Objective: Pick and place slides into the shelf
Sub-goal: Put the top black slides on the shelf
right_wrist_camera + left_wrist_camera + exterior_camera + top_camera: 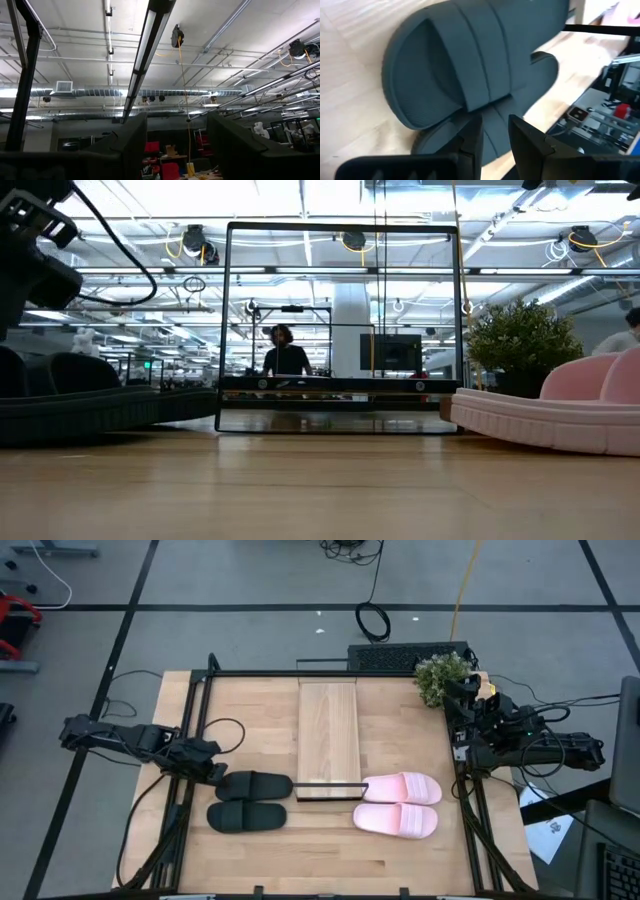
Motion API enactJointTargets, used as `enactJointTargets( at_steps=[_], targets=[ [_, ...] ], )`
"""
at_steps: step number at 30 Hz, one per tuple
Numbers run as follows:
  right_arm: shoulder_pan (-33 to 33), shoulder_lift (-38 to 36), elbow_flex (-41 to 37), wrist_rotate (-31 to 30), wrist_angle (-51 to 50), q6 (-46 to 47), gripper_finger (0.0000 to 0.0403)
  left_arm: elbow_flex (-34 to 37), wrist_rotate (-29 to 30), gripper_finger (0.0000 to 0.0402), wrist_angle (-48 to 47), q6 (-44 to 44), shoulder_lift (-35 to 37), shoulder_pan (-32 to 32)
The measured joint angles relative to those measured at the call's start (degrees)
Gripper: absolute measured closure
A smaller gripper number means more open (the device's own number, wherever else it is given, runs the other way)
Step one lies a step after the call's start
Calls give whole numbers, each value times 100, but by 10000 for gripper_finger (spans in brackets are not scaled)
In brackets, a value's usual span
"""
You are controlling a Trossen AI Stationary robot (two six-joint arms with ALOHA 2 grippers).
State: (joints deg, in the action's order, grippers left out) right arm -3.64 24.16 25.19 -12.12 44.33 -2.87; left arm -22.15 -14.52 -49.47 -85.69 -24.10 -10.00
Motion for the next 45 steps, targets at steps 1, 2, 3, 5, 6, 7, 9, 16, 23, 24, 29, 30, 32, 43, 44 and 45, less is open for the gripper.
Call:
enactJointTargets(
  at_steps=[1, 2, 3, 5, 6, 7, 9, 16, 23, 24, 29, 30, 32, 43, 44, 45],
  targets=[
    [0, 0, 0, 1, 1, 2, 206, 29, 0, 315, 2, 0, 0, 0],
    [-1, 0, 0, 0, 1, 2, 206, 51, 2, 315, 1, -2, 0, 0],
    [0, 0, 0, 0, -1, 0, 206, 76, 8, 315, 8, -2, 0, 0],
    [0, 0, 0, 0, -1, 0, 206, 128, 76, 315, 11, -3, 0, 0],
    [0, 0, 0, 0, 0, 0, 206, 145, 91, 315, 7, -5, 0, 0],
    [0, 0, 0, 0, -2, 2, 206, 150, 101, 315, 11, -9, 0, 0],
    [0, 0, 0, 0, 0, 2, 206, 152, 109, 315, 36, -9, 0, 0],
    [0, 0, 0, 0, -1, 1, 206, 152, 422, 315, 306, 354, 0, 0],
    [0, 0, 0, -2, 1, 20, 206, 152, 619, 316, 709, 699, 0, 0],
    [0, 0, 0, 0, -2, 20, 206, 152, 610, 316, 692, 702, 0, -1],
    [0, 0, 1, -1, -2, 22, 206, 153, 531, 316, 644, 723, 0, -1],
    [0, 0, 1, -2, 0, 22, 206, 152, 531, 316, 642, 733, 0, 0],
    [0, 0, 0, -2, 1, 22, 206, 152, 544, 316, 642, 741, 0, -1],
    [0, 0, 1, -1, -1, 24, 206, 152, 613, 315, 598, 552, 0, 0],
    [0, 0, 2, -1, -1, 24, 206, 152, 618, 313, 586, 566, 0, 0],
    [0, 0, 1, -2, 0, 24, 206, 152, 619, 309, 549, 563, 0, -1]
  ],
)
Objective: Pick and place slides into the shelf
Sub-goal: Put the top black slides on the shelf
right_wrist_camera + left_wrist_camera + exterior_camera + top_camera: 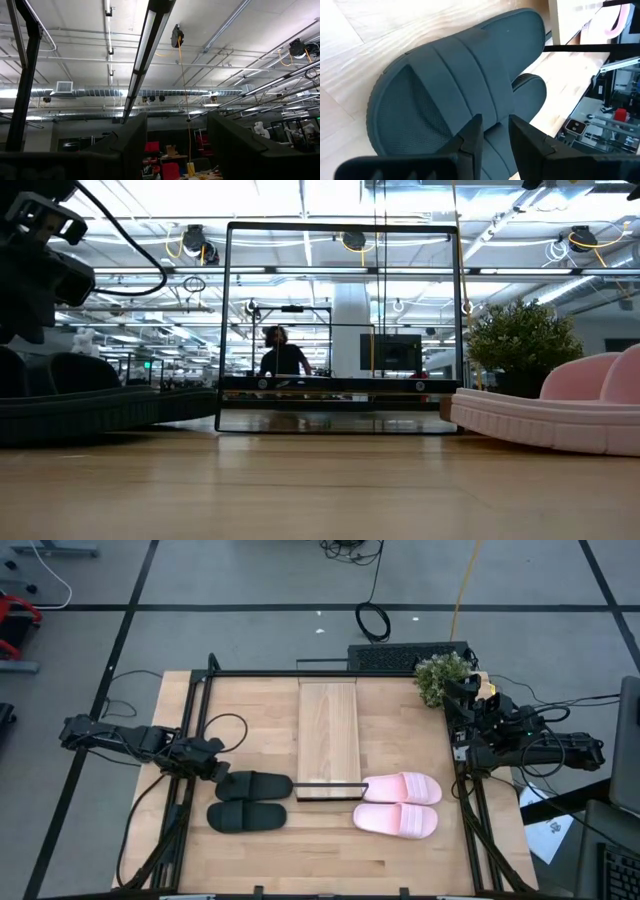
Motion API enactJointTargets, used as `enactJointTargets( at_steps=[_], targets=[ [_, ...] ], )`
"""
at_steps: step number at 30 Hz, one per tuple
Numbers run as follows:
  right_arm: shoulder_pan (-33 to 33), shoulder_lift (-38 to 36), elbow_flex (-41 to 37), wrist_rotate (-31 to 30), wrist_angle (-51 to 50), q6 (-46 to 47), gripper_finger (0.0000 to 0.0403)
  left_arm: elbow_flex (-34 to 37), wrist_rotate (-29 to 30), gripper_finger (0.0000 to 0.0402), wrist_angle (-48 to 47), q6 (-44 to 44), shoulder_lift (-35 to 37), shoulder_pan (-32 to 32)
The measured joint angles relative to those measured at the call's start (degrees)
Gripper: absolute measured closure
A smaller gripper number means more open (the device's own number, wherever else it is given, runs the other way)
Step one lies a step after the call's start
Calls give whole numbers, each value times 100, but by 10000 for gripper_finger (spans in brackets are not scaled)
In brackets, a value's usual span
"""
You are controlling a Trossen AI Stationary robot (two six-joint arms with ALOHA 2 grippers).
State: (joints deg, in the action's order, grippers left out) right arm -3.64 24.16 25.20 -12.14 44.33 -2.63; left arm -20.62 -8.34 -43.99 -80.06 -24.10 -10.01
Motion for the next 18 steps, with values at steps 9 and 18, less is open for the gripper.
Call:
enactJointTargets(
  at_steps=[9, 18],
  targets=[
    [0, 0, 2, 2, 1, 1, 206, 0, -42, 210, -238, -169, 0, 0],
    [0, 0, 2, 1, 1, 0, 206, 0, 257, 188, -393, 3, 0, -1]
  ],
)
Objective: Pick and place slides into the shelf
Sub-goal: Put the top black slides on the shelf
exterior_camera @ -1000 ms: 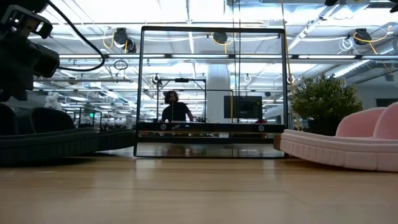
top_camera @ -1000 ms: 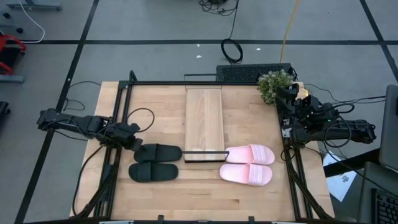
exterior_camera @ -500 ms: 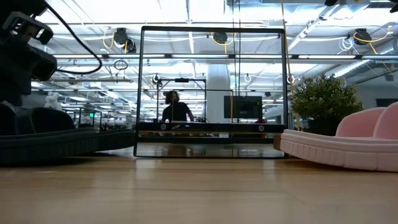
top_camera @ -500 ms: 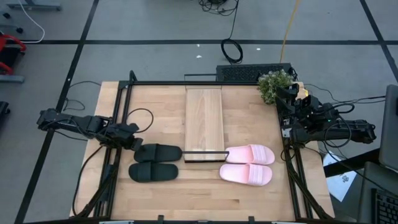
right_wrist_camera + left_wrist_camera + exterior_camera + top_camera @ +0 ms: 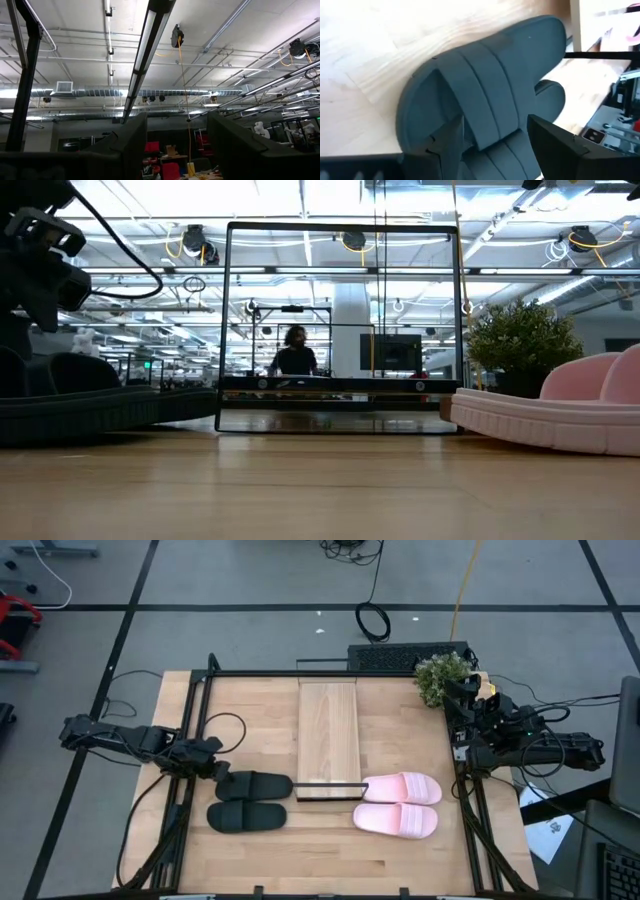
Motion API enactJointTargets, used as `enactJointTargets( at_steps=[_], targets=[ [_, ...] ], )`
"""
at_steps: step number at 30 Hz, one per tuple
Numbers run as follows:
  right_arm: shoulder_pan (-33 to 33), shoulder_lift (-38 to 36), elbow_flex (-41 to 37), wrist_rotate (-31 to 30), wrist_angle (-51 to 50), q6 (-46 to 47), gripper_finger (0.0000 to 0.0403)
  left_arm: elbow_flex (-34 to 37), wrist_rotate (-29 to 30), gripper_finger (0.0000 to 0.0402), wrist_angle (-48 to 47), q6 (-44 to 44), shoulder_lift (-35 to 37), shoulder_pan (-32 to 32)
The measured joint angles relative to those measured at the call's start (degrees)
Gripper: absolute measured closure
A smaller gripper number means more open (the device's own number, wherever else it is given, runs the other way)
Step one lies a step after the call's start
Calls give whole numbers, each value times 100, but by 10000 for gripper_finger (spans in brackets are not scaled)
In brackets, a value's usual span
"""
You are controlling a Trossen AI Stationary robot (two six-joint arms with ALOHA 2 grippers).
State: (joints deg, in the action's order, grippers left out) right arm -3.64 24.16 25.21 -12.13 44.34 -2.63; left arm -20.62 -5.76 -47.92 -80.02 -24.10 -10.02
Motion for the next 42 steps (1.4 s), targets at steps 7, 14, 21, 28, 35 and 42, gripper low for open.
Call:
enactJointTargets(
  at_steps=[7, 14, 21, 28, 35, 42],
  targets=[
    [-2, 0, 0, 1, 0, -1, 206, 246, 83, 188, 185, -250, -26, 2],
    [-2, 1, 0, -3, 2, -15, 206, 619, -6, 188, 794, -442, -28, 2],
    [-2, 2, 0, -24, 2, -13, 206, 1026, -109, 188, 1625, -630, -28, 2],
    [-2, 2, 0, -172, 2, -52, 206, 1038, -118, 194, 1798, -624, -28, 1],
    [-2, 2, 0, -167, 2, -107, 206, 1038, 25, 275, 1795, -544, -26, 1],
    [-2, 2, 0, -163, 2, -107, 206, 1037, 95, 389, 1622, -535, -20, 2]
  ],
)
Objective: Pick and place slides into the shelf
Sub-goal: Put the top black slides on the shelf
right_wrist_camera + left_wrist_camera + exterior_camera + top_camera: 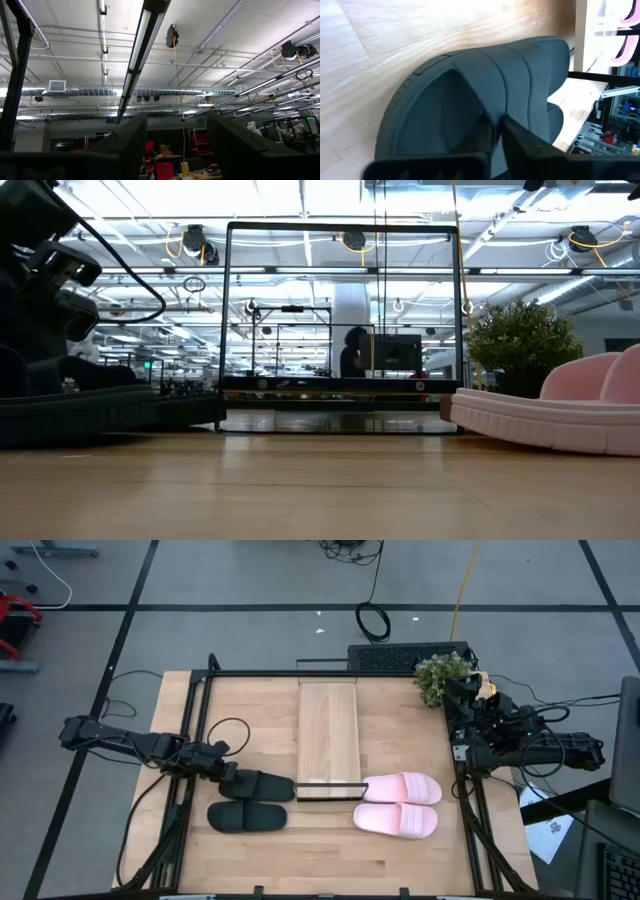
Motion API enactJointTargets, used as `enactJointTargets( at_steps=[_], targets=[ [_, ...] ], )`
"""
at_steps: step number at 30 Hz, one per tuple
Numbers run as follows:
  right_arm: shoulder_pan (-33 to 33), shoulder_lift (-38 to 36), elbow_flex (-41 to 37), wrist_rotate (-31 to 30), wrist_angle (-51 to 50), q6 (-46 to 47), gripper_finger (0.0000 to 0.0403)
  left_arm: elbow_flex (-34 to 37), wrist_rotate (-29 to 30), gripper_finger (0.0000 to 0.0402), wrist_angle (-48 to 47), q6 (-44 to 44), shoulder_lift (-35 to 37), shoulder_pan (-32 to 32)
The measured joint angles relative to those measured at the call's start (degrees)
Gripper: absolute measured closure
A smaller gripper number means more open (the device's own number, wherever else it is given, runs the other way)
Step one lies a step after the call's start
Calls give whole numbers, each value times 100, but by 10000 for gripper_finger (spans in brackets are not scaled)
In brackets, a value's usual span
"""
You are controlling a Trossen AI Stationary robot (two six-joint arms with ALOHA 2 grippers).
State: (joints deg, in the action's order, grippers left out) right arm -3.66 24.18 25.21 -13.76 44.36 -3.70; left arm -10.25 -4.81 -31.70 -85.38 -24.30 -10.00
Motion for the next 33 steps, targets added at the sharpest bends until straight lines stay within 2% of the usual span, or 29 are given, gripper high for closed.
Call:
enactJointTargets(
  at_steps=[8, 13, 15, 19, 22, 28, 30, 33],
  targets=[
    [0, 0, 0, 4, 18, 1, 206, -105, -178, 399, 28, -272, 81, 0],
    [0, -2, 0, 4, 68, 2, 206, -581, 22, 400, -224, -285, 114, 0],
    [2, 0, 0, 7, 66, 2, 206, -895, 166, 400, -664, -287, 132, 0],
    [2, 0, 0, 7, 65, 2, 206, -1660, 661, 401, -1690, -290, 155, 0],
    [0, 0, 0, 7, 66, 2, 206, -2258, 1255, 401, -2055, -290, 160, 0],
    [2, 0, 0, 7, 60, 2, 206, -3171, 2664, 401, -1962, -96, 147, 122],
    [0, 0, 0, 7, 59, 2, 206, -3243, 2909, 401, -1625, 110, 147, 205],
    [2, 0, 0, 7, 59, 2, 206, -3249, 2952, 401, -946, 495, 96, 373]
  ],
)
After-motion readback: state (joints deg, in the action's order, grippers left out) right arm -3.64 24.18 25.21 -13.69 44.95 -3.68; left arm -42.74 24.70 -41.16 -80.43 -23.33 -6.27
